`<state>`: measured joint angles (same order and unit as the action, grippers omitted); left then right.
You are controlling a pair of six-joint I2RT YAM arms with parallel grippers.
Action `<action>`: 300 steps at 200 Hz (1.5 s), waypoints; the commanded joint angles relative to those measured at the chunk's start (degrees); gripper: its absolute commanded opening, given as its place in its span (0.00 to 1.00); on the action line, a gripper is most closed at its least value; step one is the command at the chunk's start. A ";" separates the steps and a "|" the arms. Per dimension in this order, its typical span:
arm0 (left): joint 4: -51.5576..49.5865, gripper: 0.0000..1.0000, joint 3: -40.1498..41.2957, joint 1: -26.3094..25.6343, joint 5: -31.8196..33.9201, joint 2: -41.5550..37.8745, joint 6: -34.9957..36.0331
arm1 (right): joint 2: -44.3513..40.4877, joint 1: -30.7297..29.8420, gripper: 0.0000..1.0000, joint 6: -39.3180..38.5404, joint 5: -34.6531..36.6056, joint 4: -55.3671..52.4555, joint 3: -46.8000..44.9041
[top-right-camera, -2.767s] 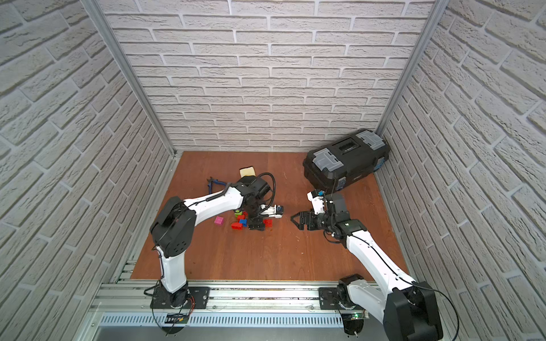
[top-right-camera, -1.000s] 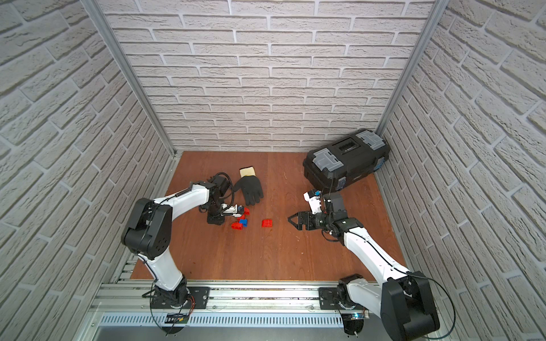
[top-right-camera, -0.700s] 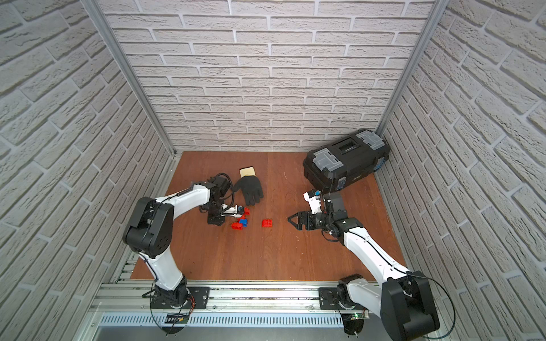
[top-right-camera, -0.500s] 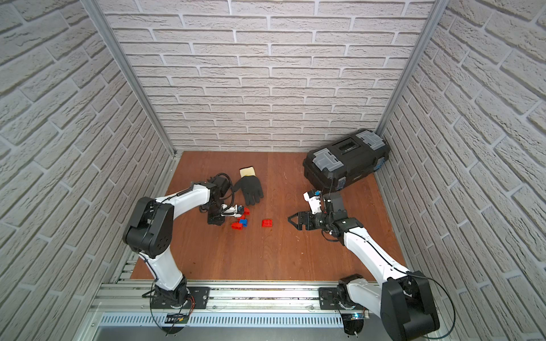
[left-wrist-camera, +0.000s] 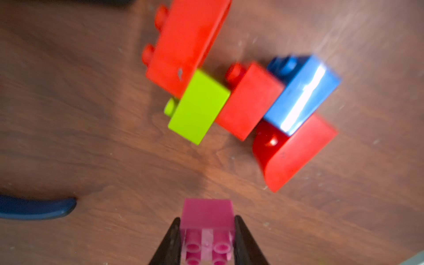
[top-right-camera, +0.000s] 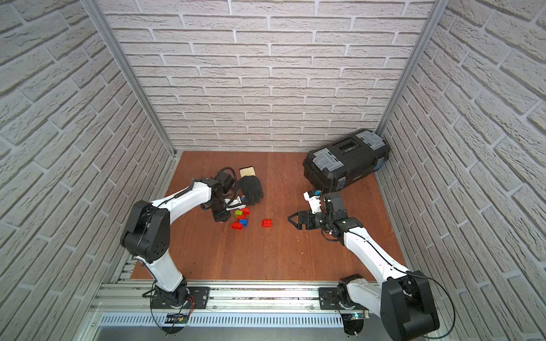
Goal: Assemble the letter s with lego
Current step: Pick up the lego brick from the center of the board, then assemble the lego brick with the lego brick.
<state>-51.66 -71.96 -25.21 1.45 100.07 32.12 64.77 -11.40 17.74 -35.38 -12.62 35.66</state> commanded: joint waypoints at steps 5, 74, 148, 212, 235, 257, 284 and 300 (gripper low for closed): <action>-4.85 0.30 -2.42 -3.00 -0.71 -2.32 -13.97 | 0.18 0.40 0.95 1.22 -1.27 2.57 0.24; -12.24 0.30 -11.41 -12.92 2.27 0.77 -41.06 | -1.05 0.49 0.95 2.72 -0.91 3.04 -1.26; -10.99 0.19 -20.46 -16.75 -0.84 9.31 -59.71 | -2.47 0.44 0.95 5.69 -1.38 6.80 -5.58; -9.95 0.21 -26.52 -19.96 -0.60 16.15 -68.00 | -3.18 0.59 0.95 7.44 -1.62 11.05 -9.30; -10.11 0.20 -28.29 -20.12 -2.11 17.79 -70.44 | -2.56 0.59 0.95 7.99 -2.04 13.29 -10.65; -11.57 0.21 -31.14 -20.84 -2.29 19.99 -72.44 | -1.57 0.67 0.95 8.70 -2.72 15.75 -11.66; -11.98 0.21 -33.33 -22.01 -2.83 21.86 -74.61 | -0.29 0.67 0.95 9.37 -3.56 17.90 -12.44; -12.60 0.22 -34.50 -22.52 -2.89 23.09 -75.63 | 0.19 0.68 0.95 9.44 -3.69 18.73 -12.99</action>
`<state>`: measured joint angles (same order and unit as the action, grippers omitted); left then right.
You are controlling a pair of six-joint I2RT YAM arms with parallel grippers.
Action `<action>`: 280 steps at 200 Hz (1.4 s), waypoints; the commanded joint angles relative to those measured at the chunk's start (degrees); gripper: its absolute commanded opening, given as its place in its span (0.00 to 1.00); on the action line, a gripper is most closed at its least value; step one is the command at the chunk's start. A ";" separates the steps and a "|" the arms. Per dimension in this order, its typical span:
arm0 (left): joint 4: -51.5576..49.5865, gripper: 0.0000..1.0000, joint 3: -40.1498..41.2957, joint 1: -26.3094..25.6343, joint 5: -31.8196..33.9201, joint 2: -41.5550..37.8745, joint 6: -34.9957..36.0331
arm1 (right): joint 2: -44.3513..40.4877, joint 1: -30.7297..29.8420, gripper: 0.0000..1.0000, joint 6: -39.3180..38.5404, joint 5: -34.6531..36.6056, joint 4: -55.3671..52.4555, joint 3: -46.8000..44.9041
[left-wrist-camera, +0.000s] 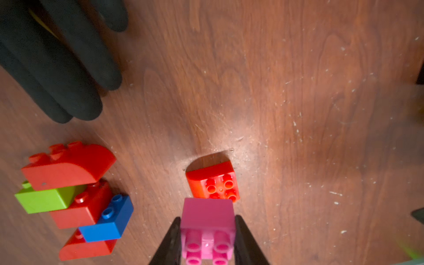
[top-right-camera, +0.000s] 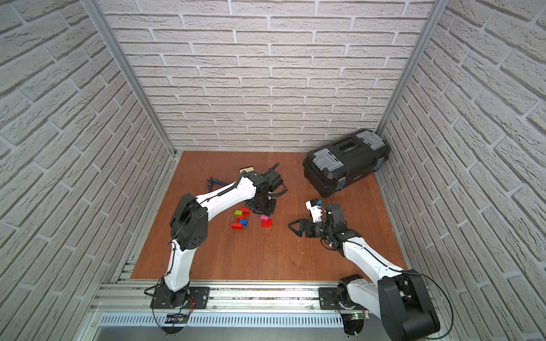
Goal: Assemble the letter s with lego
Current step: Assemble the lego brick with the lego brick.
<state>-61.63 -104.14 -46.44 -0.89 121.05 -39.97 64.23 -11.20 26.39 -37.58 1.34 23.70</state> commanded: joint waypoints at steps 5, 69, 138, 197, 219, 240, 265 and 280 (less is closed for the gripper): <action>-2.63 0.22 -2.55 -1.51 -0.61 2.37 -3.86 | 0.85 0.47 0.95 0.77 -1.50 4.88 -1.19; -2.58 0.21 -4.57 -3.68 -0.43 5.21 -7.69 | 1.43 0.48 0.95 0.15 -2.38 5.89 -2.38; -2.88 0.18 -5.03 -3.92 1.32 7.09 -10.35 | 1.58 0.57 0.95 0.68 -3.02 6.83 -2.63; -1.04 0.17 -3.42 -3.49 1.28 7.08 -11.48 | 2.47 0.55 0.95 1.37 -3.64 8.07 -2.96; -1.00 0.18 -2.85 -3.29 1.56 7.20 -11.88 | 2.75 0.50 0.95 1.64 -3.92 8.29 -2.97; -0.22 0.17 -1.75 -2.96 1.40 6.71 -12.80 | 2.92 0.57 0.95 2.03 -4.17 8.75 -3.19; 0.15 0.17 -1.31 -2.97 0.94 7.30 -13.50 | 3.34 0.57 0.95 2.68 -4.77 9.47 -3.35; -0.11 0.17 -1.11 -2.95 0.32 7.74 -14.28 | 3.43 0.57 0.95 2.81 -4.87 9.57 -3.38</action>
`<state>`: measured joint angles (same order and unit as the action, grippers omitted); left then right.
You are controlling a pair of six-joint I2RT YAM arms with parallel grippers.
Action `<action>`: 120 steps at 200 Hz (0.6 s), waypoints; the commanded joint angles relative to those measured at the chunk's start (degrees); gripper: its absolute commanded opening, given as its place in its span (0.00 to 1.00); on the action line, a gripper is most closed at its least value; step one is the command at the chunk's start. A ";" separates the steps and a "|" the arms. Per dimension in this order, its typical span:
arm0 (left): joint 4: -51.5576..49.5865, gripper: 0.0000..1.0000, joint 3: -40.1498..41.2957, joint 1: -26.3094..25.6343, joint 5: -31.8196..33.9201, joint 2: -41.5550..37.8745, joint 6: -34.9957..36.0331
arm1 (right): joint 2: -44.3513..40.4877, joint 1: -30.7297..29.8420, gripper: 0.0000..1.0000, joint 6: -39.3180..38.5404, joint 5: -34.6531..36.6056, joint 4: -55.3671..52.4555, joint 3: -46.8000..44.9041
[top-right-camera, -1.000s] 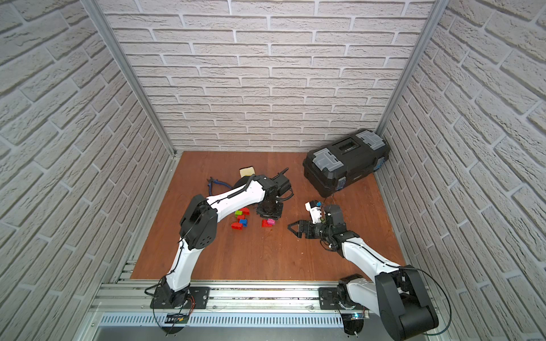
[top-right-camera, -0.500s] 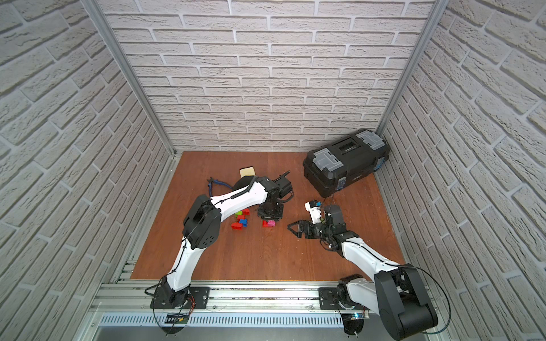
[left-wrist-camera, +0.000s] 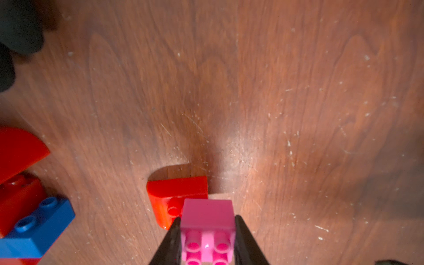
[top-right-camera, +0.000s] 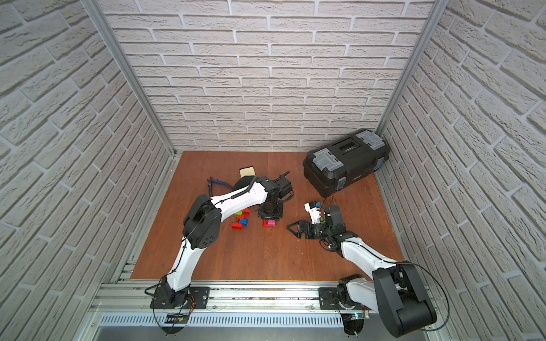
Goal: Assemble the letter s with lego
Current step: Assemble the lego brick with the lego brick.
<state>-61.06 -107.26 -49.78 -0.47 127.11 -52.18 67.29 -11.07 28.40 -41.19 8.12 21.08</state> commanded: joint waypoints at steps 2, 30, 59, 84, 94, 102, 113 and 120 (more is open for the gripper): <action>-0.76 0.17 2.11 0.39 -0.13 1.75 -2.20 | 0.38 0.41 0.95 0.78 -1.31 2.85 -0.71; -2.89 0.17 1.46 0.64 1.76 1.67 -2.96 | 1.07 0.44 0.94 1.30 -1.87 3.71 -0.82; -1.73 0.16 2.35 0.64 1.35 1.55 -4.22 | 1.86 0.38 0.94 1.83 -2.66 4.65 -0.82; -2.08 0.16 1.95 0.69 0.68 2.79 -4.93 | 2.32 0.43 0.93 2.42 -3.15 5.33 -1.02; -1.74 0.16 2.06 0.73 0.43 2.84 -5.32 | 2.31 0.43 0.93 2.53 -3.24 5.46 -1.12; -1.36 0.16 2.10 0.74 0.39 2.72 -5.62 | 2.29 0.44 0.93 2.83 -3.33 5.79 -1.34; -1.32 0.15 1.80 0.76 0.32 3.04 -6.06 | 2.45 0.41 0.93 3.08 -3.54 6.12 -1.40; -1.28 0.15 1.37 0.66 0.12 3.23 -6.17 | 2.48 0.40 0.93 3.25 -3.71 6.34 -1.53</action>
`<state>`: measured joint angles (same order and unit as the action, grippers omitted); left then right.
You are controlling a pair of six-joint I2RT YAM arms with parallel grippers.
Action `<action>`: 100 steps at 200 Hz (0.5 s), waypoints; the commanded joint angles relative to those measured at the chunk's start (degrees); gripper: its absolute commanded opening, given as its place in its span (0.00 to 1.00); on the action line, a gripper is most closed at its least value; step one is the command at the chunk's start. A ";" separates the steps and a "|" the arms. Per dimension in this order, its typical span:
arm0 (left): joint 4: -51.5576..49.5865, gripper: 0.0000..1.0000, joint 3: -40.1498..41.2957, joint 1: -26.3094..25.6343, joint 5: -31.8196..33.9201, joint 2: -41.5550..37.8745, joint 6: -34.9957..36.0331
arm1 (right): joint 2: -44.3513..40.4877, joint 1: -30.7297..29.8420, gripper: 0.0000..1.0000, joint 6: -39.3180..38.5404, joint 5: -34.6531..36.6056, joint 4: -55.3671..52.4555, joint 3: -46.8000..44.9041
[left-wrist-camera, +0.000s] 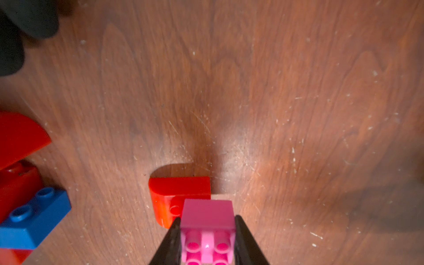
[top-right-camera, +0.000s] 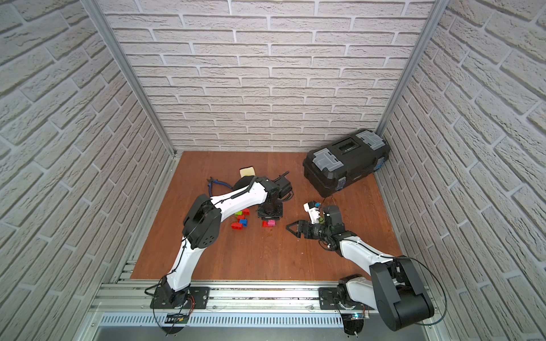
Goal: Assemble the letter s with lego
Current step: Assemble the lego brick with the lego brick.
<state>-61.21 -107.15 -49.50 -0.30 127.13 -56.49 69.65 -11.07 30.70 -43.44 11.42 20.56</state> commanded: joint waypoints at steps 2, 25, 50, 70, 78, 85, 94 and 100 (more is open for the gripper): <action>-1.15 0.15 1.20 0.30 -0.12 3.34 -1.89 | 0.13 0.43 0.93 1.06 -1.49 3.07 -0.97; -1.28 0.15 -0.31 -0.08 -0.59 4.31 -2.23 | 0.22 0.41 0.93 1.29 -1.73 3.43 -1.05; -2.11 0.15 -1.01 -0.09 -0.67 5.01 -2.40 | 0.22 0.42 0.93 1.56 -1.99 3.61 -1.22; -2.55 0.15 -1.76 -0.18 -0.65 5.52 -2.41 | 0.35 0.43 0.93 1.66 -1.99 3.70 -1.40; -3.26 0.15 -2.08 -0.14 -0.35 5.82 -2.36 | 0.30 0.44 0.92 1.78 -2.12 3.83 -1.46; -3.61 0.15 -2.13 -0.10 -0.07 5.95 -2.26 | 0.18 0.39 0.92 1.87 -2.19 3.87 -1.54; -3.58 0.15 -1.72 0.06 0.11 5.98 -2.30 | -0.04 0.39 0.92 1.91 -2.11 3.81 -1.53; -3.27 0.15 -1.47 0.11 0.12 6.15 -2.31 | -0.19 0.44 0.92 1.91 -2.09 3.78 -1.64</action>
<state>-62.94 -109.89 -49.52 -0.86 129.19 -57.93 69.89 -11.07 32.25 -44.60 12.84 19.90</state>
